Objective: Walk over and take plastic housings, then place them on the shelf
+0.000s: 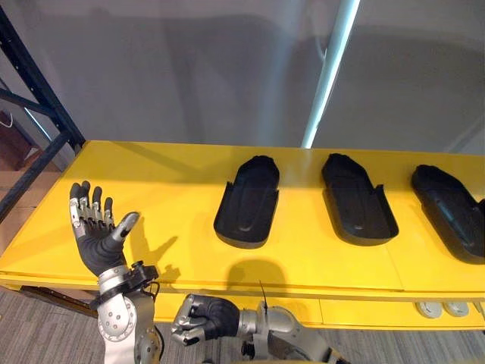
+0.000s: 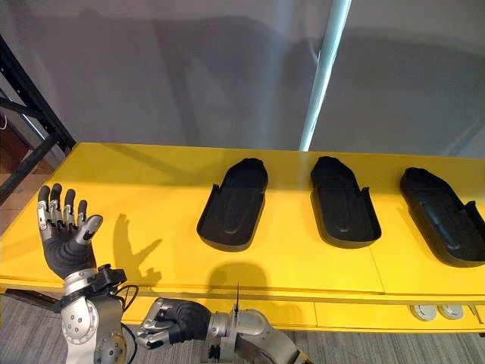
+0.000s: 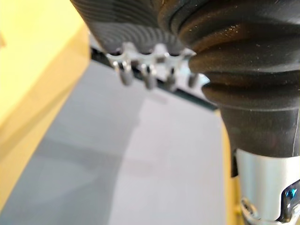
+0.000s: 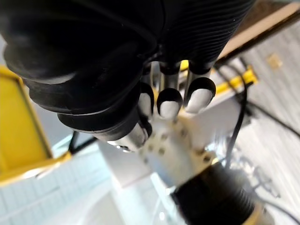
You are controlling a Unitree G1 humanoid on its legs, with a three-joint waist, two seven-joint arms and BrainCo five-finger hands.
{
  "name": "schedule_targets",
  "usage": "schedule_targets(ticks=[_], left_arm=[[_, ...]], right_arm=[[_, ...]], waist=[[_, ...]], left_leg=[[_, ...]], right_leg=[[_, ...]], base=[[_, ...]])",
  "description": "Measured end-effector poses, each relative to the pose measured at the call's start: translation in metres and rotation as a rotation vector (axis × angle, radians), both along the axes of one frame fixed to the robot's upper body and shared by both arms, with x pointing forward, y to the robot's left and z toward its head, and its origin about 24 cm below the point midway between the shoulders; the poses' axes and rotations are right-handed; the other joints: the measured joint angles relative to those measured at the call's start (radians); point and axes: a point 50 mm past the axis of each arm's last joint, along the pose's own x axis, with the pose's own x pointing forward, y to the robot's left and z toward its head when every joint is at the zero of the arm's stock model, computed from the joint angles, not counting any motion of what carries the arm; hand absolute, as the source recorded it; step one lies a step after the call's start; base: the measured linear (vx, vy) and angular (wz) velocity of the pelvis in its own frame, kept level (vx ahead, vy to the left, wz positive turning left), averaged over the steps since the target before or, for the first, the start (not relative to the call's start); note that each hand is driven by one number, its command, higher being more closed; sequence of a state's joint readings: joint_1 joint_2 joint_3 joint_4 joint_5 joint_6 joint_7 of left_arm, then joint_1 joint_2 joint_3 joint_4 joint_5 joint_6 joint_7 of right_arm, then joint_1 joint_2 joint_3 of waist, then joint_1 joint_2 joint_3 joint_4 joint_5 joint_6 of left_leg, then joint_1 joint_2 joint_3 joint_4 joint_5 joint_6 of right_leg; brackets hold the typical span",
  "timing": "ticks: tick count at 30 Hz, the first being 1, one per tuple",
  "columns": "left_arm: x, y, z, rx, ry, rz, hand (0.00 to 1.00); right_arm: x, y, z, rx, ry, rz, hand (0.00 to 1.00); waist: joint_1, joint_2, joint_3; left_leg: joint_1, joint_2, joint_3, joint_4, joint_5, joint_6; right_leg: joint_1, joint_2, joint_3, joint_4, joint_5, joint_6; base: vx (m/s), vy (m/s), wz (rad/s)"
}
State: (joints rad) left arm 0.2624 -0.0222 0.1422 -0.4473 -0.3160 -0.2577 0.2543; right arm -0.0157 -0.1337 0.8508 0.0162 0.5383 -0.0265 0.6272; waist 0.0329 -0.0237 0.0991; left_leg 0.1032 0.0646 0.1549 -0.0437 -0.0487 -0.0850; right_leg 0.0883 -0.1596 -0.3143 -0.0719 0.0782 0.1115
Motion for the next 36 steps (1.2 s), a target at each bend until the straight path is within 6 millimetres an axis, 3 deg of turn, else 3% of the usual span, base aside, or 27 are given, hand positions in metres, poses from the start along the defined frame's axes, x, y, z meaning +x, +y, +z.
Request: schedule_targets(ticks=[13,36], left_arm=[[0.0,0.002,0.001,0.016,-0.002,-0.006,0.0],[-0.004,0.007,-0.001,0.038,0.025,-0.004,0.0]], right_arm=[[0.058,-0.049,0.014,-0.036,-0.135,-0.417,1.0],[0.081,-0.081,0.012,-0.177,-0.231,-0.606,1.0]], waist=[[0.007,-0.011,0.046],[0.007,-0.024,0.095]], left_leg=[[0.018,0.002,-0.008,0.002,0.002,0.0],[0.038,0.002,-0.012,0.016,-0.008,0.0]], right_leg=[[0.02,0.0,-0.014,0.01,-0.005,-0.003],[0.051,-0.006,-0.018,0.02,-0.019,0.003]], base=[[-0.01,0.001,0.02],[0.0,0.003,0.01]])
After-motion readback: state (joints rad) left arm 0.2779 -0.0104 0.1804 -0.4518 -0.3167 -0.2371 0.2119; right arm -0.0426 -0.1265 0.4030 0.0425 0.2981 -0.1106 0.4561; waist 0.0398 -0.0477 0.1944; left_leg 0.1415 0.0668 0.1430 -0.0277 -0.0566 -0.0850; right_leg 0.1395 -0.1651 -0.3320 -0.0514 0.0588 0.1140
